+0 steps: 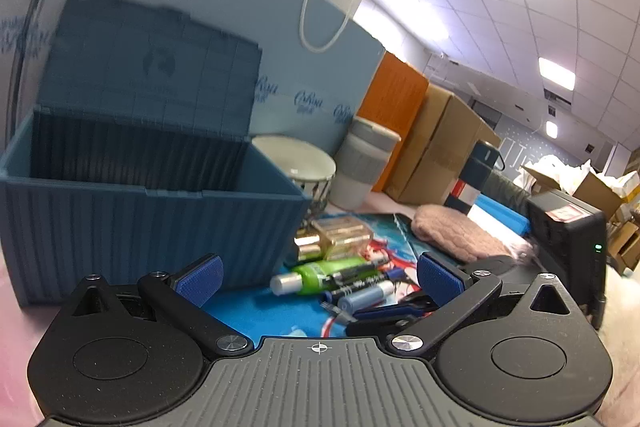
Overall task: Organize rigid objects
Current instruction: 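Carry the dark pen with the right tool into the blue box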
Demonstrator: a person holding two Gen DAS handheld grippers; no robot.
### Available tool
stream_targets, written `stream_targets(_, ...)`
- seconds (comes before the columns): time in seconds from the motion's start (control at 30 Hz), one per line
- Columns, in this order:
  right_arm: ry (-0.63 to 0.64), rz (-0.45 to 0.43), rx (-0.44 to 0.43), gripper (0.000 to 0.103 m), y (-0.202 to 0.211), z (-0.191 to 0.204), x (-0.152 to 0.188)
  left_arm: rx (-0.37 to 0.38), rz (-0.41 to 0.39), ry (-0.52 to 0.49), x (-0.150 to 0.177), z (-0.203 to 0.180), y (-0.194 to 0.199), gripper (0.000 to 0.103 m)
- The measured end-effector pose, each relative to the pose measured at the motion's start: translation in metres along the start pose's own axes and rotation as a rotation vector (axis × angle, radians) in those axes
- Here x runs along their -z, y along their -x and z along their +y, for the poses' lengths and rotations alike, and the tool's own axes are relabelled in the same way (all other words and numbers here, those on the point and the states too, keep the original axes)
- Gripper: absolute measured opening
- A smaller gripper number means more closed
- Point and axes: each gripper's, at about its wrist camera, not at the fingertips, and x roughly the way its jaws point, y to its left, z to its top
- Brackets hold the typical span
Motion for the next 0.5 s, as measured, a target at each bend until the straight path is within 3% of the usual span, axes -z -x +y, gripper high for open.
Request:
stream_targets(0.17,-0.083,-0.215,0.055,0.01,0.042,0.004,0.009,-0.033,-0.058,-0.023,-0.014,-0.001,0.016,0.103)
stream_targets(0.3,-0.174,-0.387,0.147,0.01,0.076,0.013,0.012,-0.085,-0.078,-0.012,-0.03,0.005,0.028,0.103)
stream_targets(0.5,-0.334,-0.566,0.273,0.01,0.103,0.035,-0.013,-0.173,-0.104,0.073,-0.057,0.035,0.05,0.103)
